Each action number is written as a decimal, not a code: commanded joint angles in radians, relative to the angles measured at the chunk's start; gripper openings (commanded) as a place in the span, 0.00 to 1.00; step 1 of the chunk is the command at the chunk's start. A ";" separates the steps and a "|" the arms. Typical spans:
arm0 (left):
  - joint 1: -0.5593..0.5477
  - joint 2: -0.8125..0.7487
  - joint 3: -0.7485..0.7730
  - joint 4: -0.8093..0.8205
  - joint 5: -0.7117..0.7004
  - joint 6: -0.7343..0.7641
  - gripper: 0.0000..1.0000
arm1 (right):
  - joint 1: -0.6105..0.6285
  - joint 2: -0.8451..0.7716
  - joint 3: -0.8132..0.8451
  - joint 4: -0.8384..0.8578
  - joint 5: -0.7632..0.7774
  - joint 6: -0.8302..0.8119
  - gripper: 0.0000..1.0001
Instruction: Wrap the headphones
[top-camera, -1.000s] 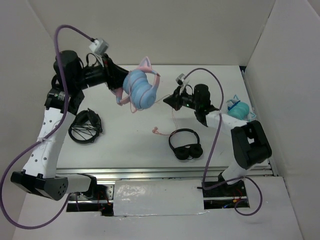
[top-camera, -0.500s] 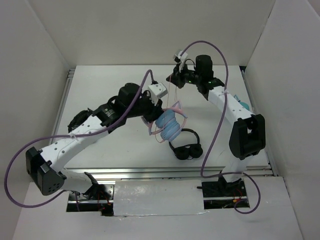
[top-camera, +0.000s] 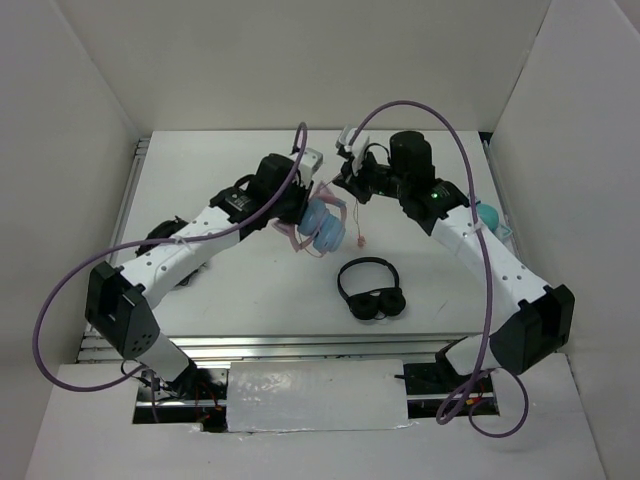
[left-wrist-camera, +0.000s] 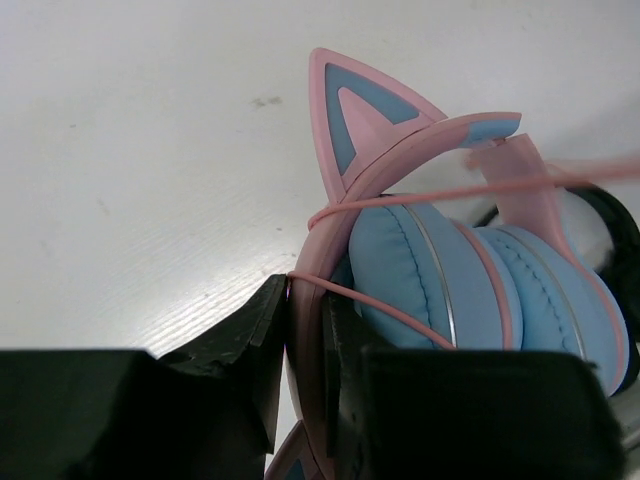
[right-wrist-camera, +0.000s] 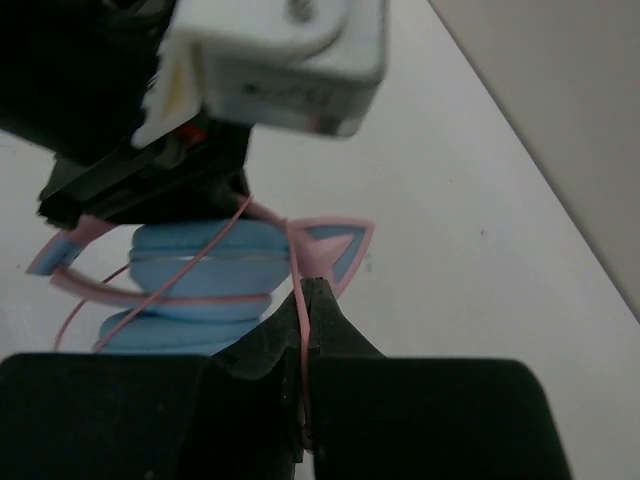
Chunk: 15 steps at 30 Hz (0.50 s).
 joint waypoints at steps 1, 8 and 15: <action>0.054 0.003 0.070 -0.071 -0.155 -0.079 0.00 | 0.067 -0.063 0.013 -0.026 0.127 0.023 0.00; 0.169 0.041 0.167 -0.104 -0.291 -0.212 0.00 | 0.210 -0.091 0.020 -0.103 0.233 0.265 0.00; 0.209 -0.006 0.205 -0.050 -0.227 -0.240 0.00 | 0.251 -0.112 -0.128 -0.014 0.162 0.373 0.00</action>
